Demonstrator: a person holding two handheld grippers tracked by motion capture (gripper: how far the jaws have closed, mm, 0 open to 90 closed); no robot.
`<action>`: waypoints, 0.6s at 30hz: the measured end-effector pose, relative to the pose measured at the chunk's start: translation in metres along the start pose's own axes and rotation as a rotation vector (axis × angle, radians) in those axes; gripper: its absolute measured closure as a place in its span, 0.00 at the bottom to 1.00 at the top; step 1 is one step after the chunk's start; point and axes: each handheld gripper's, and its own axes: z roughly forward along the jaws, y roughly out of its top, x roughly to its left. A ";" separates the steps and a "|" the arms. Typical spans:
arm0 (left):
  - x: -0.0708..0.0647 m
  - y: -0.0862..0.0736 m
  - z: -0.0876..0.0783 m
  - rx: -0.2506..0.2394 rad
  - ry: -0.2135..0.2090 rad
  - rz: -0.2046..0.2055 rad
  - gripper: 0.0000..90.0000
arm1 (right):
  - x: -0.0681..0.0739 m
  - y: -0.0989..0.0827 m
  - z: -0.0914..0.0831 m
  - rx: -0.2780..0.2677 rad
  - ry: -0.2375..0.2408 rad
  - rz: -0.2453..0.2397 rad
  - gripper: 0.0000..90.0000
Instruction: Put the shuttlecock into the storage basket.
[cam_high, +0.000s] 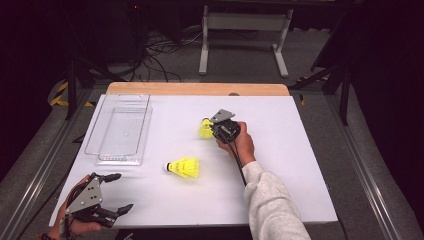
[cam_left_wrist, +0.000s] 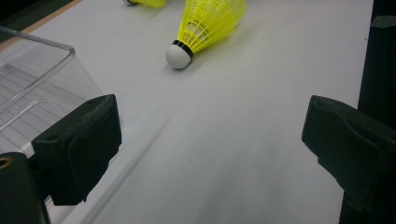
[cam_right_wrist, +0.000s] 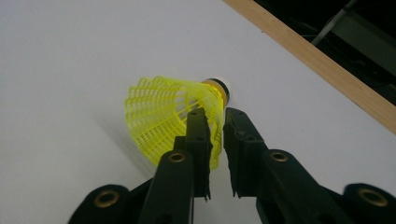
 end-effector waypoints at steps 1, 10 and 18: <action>0.000 0.000 0.000 0.000 0.000 0.000 0.07 | 0.000 0.000 0.000 0.000 0.000 0.000 0.92; 0.000 0.000 0.000 0.002 -0.003 0.003 0.07 | -0.002 0.000 0.002 0.013 -0.046 -0.007 1.00; 0.000 0.000 0.001 0.001 -0.006 0.003 0.07 | -0.007 0.001 -0.014 -0.037 -0.013 0.015 1.00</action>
